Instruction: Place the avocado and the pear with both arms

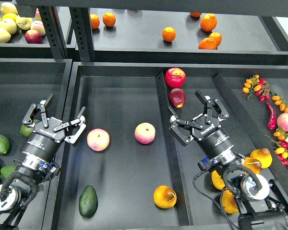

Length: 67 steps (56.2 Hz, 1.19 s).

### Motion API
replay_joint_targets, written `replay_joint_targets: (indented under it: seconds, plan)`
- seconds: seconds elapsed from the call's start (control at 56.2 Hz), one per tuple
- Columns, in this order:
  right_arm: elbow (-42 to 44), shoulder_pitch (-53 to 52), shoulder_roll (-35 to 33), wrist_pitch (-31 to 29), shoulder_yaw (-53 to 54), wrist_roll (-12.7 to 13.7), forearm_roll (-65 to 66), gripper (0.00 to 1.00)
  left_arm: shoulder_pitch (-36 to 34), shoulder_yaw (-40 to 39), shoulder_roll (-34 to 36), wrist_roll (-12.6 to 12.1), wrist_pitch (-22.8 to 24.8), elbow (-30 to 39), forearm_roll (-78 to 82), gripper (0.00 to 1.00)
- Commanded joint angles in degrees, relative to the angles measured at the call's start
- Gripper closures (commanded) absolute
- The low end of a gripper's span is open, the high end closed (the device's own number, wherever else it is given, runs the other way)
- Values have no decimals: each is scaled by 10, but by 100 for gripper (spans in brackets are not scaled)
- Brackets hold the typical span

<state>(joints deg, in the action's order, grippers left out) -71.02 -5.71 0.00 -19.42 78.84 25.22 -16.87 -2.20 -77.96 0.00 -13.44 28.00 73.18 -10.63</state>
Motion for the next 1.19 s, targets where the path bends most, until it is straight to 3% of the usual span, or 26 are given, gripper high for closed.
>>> replay_joint_targets:
  seconds: [0.0,1.174]
  plan:
    - [0,0,0,1,0,0,0,0,0,-1,0,-6,0,1,0,1]
    - [-1,0,0,0,1,0,0,0,1,12,0,-7,-11,0,0,0]
